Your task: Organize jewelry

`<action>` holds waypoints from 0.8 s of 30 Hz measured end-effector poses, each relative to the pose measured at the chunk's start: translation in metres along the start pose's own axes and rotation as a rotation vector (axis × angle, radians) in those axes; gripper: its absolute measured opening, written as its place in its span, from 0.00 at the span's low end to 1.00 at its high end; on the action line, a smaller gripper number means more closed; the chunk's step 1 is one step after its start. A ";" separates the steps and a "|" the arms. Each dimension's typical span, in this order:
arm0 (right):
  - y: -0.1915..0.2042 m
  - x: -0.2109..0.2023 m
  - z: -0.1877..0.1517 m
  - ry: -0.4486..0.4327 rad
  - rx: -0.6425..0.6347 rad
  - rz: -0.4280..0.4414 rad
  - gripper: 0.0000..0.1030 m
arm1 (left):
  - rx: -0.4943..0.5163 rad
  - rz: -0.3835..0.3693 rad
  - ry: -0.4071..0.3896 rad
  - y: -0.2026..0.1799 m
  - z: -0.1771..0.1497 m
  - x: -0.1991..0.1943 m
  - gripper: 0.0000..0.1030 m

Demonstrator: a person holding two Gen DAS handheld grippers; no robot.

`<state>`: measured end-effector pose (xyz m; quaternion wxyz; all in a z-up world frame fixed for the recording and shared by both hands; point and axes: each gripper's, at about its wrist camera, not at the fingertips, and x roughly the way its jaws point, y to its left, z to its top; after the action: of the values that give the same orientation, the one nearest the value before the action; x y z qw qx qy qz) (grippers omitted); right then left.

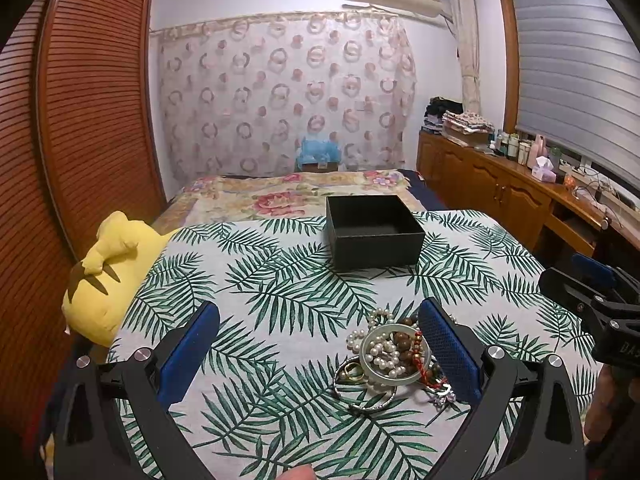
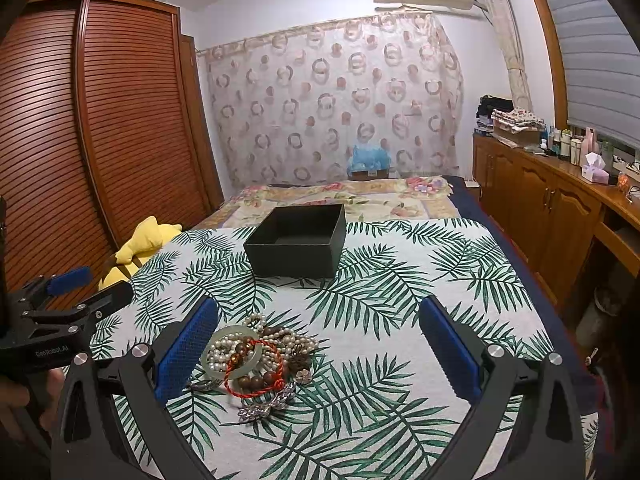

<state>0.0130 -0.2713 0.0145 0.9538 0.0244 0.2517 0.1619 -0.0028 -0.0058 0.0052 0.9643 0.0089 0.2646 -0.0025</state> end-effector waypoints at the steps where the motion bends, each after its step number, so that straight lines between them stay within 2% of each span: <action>1: 0.000 0.000 0.000 0.000 0.000 0.000 0.98 | 0.000 0.000 0.000 0.000 0.000 0.000 0.93; 9: 0.011 0.005 -0.004 0.007 0.001 0.003 0.98 | 0.004 -0.013 0.016 -0.003 -0.001 0.006 0.93; 21: 0.003 0.025 -0.018 0.053 -0.035 0.026 0.98 | 0.025 -0.069 0.102 0.007 -0.021 0.034 0.93; 22: 0.002 0.027 -0.021 0.060 -0.041 0.039 0.97 | 0.029 -0.074 0.111 0.008 -0.023 0.037 0.93; 24: 0.003 0.033 -0.024 0.090 -0.066 0.068 0.87 | 0.036 -0.087 0.122 0.009 -0.027 0.041 0.93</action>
<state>0.0274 -0.2587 -0.0211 0.9358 -0.0057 0.2878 0.2033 0.0193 0.0032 -0.0387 0.9450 0.0147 0.3232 -0.0486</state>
